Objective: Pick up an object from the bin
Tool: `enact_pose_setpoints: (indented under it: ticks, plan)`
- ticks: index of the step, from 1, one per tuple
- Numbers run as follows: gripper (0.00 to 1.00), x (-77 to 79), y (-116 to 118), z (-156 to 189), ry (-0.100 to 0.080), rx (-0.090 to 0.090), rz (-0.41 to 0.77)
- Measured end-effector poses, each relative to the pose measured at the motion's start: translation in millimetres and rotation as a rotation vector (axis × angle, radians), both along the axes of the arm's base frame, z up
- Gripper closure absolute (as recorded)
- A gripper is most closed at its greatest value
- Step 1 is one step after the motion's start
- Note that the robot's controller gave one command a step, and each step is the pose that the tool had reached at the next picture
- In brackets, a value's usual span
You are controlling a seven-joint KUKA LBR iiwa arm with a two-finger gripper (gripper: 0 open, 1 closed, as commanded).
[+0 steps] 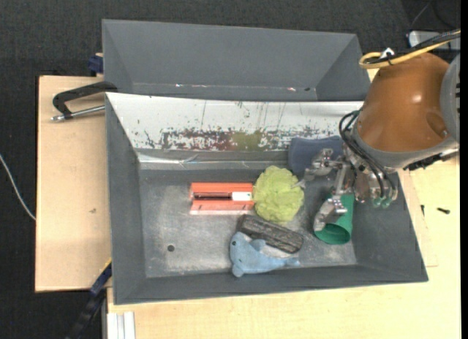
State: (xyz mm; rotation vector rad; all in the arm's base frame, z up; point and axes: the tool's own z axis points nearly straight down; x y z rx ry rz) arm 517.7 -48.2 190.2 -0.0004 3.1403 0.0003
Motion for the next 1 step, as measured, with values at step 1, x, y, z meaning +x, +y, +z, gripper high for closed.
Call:
enact_pose_setpoints:
  ticks: [1]
  plan:
    - [0.0, 0.0, 0.0, 0.0, 0.0, 0.0, 0.0]
